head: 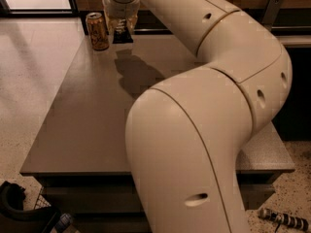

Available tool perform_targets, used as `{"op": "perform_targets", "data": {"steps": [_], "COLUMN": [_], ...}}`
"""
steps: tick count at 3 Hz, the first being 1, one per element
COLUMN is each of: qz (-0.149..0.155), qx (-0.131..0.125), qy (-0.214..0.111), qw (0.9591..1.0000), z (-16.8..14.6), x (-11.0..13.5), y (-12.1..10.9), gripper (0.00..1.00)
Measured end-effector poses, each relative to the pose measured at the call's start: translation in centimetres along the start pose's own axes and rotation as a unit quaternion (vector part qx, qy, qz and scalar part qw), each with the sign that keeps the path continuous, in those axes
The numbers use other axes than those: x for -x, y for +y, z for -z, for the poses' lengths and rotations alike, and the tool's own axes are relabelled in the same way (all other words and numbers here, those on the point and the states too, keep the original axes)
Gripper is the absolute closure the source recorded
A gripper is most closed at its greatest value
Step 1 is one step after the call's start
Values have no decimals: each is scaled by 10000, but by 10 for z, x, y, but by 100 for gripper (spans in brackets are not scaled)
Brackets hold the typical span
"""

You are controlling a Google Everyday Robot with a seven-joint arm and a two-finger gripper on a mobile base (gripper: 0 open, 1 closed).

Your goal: Move rxbar chocolate near orange can

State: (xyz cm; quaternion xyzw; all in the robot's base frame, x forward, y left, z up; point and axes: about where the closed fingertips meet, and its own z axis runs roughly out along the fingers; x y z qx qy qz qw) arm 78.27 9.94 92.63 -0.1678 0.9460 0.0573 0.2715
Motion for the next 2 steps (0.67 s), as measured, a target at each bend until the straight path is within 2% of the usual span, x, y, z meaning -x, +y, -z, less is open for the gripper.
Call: {"op": "perform_targets", "data": {"steps": [1, 2], "qz": [9, 10], "qx": [-2, -2], "qy": [31, 36], "qw": [10000, 10000], "z": [-4, -5], "x": [-2, -2], "y": [1, 1], "gripper": [1, 0]}}
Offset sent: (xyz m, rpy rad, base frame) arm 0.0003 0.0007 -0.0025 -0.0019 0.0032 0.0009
